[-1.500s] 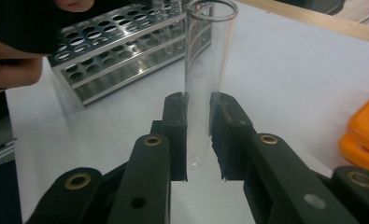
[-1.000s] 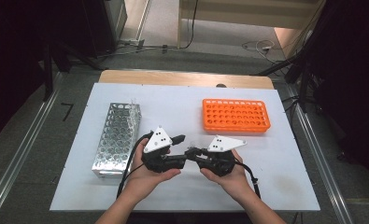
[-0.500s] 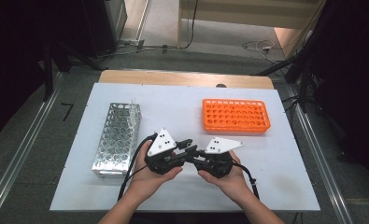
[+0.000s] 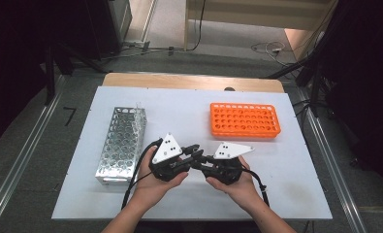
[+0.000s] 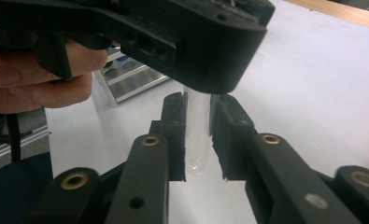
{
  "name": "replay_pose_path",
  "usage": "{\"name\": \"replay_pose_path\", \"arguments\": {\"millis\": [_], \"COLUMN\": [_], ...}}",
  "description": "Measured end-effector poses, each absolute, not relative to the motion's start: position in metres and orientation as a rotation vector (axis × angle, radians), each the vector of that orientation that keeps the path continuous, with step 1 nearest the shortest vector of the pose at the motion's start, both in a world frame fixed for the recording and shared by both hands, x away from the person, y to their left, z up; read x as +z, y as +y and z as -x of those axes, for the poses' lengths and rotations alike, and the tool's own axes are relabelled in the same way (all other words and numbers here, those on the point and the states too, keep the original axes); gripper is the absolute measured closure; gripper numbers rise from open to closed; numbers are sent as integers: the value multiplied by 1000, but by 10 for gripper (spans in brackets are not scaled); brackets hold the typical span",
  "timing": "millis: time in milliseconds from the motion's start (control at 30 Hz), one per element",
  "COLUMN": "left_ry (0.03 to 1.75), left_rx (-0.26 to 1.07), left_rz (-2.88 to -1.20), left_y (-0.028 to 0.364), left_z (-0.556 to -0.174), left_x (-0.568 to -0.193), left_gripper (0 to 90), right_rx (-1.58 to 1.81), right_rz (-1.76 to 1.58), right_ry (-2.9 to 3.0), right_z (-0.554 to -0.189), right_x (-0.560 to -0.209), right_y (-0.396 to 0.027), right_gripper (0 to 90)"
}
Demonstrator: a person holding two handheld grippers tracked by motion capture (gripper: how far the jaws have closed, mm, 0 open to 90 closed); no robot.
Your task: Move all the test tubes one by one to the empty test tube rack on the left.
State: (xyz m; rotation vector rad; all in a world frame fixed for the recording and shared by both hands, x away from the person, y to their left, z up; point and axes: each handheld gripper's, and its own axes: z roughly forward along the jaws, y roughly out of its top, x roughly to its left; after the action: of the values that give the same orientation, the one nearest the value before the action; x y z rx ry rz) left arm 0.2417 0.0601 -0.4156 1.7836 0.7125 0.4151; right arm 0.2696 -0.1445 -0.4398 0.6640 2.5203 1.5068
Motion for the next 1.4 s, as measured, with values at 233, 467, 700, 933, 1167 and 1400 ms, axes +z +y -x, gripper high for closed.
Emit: {"name": "replay_pose_path", "arguments": {"millis": [233,467,700,933,1167,1400], "left_ry": [747,773,826,905,981,1042], "left_rx": [423,454,522,595,654,705], "left_rz": [-1752,-1724,-1688,-1627,-1562,-1539], "left_y": [72,87,115,151,183,200], "left_z": [-245,-245,-247,-251,-256,-265], "left_x": [-412,-406,-397,-390,-387,-397], "left_gripper": [750,751,751,751,751,751], "right_rx": [1529,1523,1544,1507,1476,1451], "right_rz": [-680,-691,-705,-789,-867,-898], "right_ry": [2501,2482,2468,2415,2355,2334], "right_z": [-273,-275,-280,-283,-282,-276], "right_x": [-438,-434,-433,-435,-437,-444], "right_y": [-150,-157,-179,-216,-253,-280], "right_gripper": [359,74,0,0,0,0]}}
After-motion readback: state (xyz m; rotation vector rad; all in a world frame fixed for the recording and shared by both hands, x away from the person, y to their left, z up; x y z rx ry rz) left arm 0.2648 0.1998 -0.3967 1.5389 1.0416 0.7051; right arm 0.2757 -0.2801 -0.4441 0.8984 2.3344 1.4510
